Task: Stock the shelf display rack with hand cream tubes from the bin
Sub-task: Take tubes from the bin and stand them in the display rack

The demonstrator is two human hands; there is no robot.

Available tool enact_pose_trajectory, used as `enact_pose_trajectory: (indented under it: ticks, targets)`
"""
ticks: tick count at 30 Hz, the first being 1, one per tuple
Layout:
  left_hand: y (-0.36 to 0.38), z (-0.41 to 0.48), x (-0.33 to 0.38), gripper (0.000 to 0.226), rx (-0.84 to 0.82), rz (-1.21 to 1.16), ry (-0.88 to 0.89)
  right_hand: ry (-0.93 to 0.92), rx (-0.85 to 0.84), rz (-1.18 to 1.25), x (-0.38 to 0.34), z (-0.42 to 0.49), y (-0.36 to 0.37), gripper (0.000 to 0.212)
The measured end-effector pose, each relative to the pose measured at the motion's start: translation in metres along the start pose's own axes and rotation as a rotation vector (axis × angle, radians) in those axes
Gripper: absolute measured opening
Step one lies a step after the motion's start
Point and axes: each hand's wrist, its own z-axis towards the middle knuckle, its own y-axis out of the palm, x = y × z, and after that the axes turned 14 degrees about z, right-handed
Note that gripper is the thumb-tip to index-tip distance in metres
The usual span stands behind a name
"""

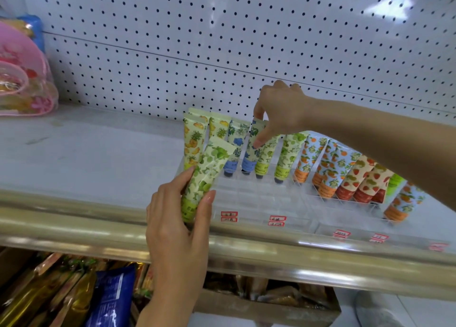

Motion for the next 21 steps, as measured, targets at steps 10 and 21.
enact_pose_trajectory:
  ticks: [10, 21]
  targets:
    - [0.001, 0.001, -0.001, 0.035, -0.006, 0.015, 0.008, -0.016, -0.003, -0.022, 0.001, 0.005, 0.005, 0.064]
    - [0.002, 0.000, 0.001, 0.037, -0.006, 0.019, 0.031, -0.060, -0.027, 0.010, 0.005, -0.013, -0.013, 0.054]
